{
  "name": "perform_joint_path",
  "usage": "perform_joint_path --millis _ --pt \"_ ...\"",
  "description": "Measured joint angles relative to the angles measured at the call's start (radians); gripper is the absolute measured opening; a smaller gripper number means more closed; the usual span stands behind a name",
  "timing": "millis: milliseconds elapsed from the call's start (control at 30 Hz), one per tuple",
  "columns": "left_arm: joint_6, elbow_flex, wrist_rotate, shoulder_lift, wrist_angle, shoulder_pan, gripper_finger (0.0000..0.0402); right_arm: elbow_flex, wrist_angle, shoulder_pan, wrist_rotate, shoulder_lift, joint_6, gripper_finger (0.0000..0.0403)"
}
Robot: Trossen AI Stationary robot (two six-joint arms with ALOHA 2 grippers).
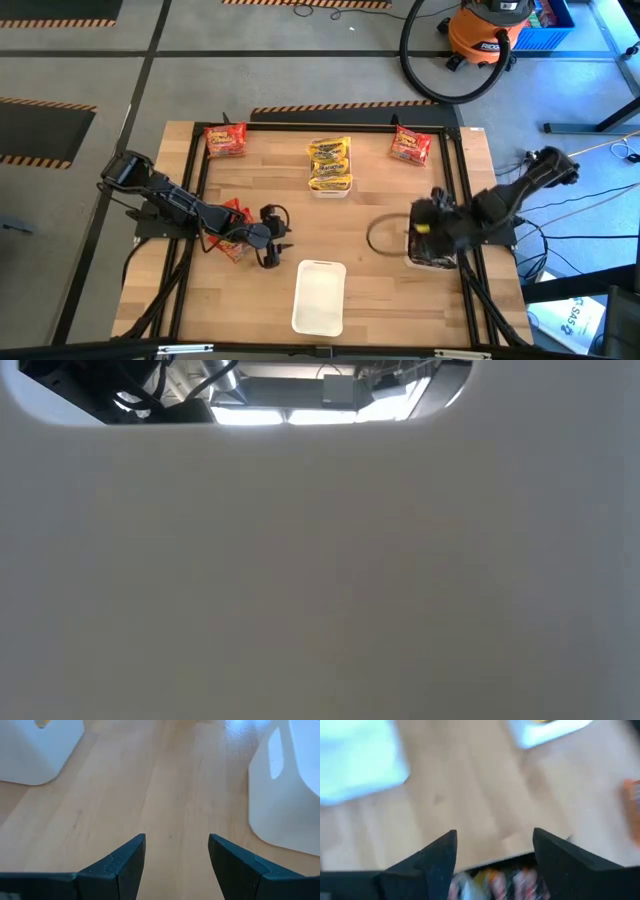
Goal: Sort Maruchan noodles
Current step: Put the top right orange noodle pack into the bottom white bin
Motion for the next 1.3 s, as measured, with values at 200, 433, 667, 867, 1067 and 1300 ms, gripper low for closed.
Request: perform_joint_path --millis 200,433,667,867,1067,1300 --pt "0.001 0.001 0.041 0.0 -0.045 0.0 0.0211 0.0 -0.009 -0.294 -0.045 0.0 -0.193 0.0241" --pt "0.019 0.001 0.041 0.0 -0.092 0.006 0.0211 0.0 0.051 -0.768 -0.13 0.016 -0.539 0.024" --pt "0.067 0.001 0.037 0.0 -0.084 0.05 0.0211 0.0 0.259 -1.246 -0.393 0.13 -0.827 0.024" --pt "0.08 0.001 0.036 0.0 -0.085 0.103 0.0211 0.0 0.339 -1.497 -0.496 0.32 -0.875 0.024" --pt "0.081 0.001 0.035 0.0 -0.084 0.132 0.0211 0.0 0.342 -1.582 -0.443 0.48 -0.875 0.023" --pt "0.081 0.001 0.035 0.0 -0.082 0.142 0.0211 0.0 0.343 -1.581 -0.391 0.55 -0.902 0.0124"
